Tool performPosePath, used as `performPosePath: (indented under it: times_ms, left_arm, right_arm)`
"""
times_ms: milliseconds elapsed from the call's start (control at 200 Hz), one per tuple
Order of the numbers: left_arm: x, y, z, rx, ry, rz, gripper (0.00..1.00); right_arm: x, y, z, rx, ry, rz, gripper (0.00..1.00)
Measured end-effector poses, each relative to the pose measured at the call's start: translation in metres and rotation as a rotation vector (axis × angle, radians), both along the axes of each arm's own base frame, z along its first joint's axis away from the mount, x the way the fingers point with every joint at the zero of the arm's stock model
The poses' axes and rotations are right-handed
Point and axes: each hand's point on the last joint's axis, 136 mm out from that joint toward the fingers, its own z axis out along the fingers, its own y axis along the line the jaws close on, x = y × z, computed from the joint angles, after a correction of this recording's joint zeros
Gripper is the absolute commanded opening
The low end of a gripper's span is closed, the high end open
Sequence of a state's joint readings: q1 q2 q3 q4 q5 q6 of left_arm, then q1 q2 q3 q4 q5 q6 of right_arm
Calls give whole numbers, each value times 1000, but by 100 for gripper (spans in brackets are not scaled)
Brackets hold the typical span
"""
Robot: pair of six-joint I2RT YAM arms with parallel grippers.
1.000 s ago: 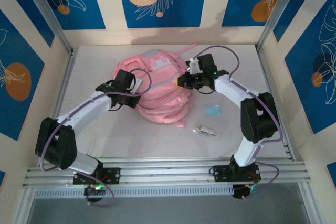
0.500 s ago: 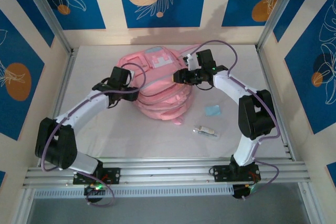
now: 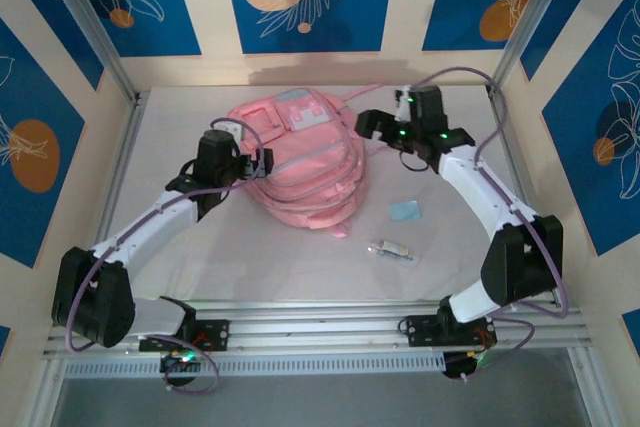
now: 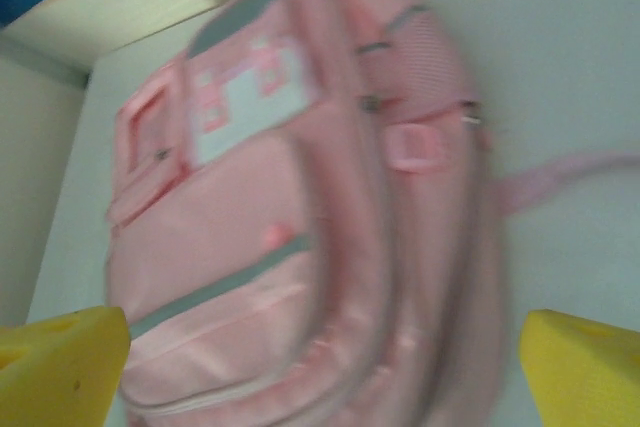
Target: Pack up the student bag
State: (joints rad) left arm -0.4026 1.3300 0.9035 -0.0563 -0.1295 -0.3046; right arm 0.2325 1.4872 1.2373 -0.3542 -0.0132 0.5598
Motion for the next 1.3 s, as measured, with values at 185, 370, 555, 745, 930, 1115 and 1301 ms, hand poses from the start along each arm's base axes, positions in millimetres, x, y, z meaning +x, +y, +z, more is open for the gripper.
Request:
performPosePath:
  times_ms: [185, 370, 555, 745, 930, 1115, 1301]
  left_arm:
    - [9, -26, -18, -48, 59, -32, 100]
    - [6, -59, -23, -46, 110, -108, 100]
    - [-2, -82, -25, -66, 137, -183, 100]
    - [-7, -90, -41, -80, 196, -210, 100]
    - [-9, -93, -40, -85, 206, -225, 100]
    - [-14, -95, -42, -78, 218, -234, 100]
    - [-15, -95, -39, -81, 214, -235, 97]
  right_arm:
    - [-30, -78, -80, -37, 245, -243, 100]
    - [-67, -112, -127, -69, 411, -335, 89]
    - [-94, -110, -154, -61, 486, -308, 74]
    - [-98, -104, -169, -62, 534, -284, 70]
    - [-102, -100, -185, -76, 585, -273, 68]
    - [-109, -89, -195, -86, 619, -247, 61]
    - [-109, -87, -198, -84, 628, -249, 39]
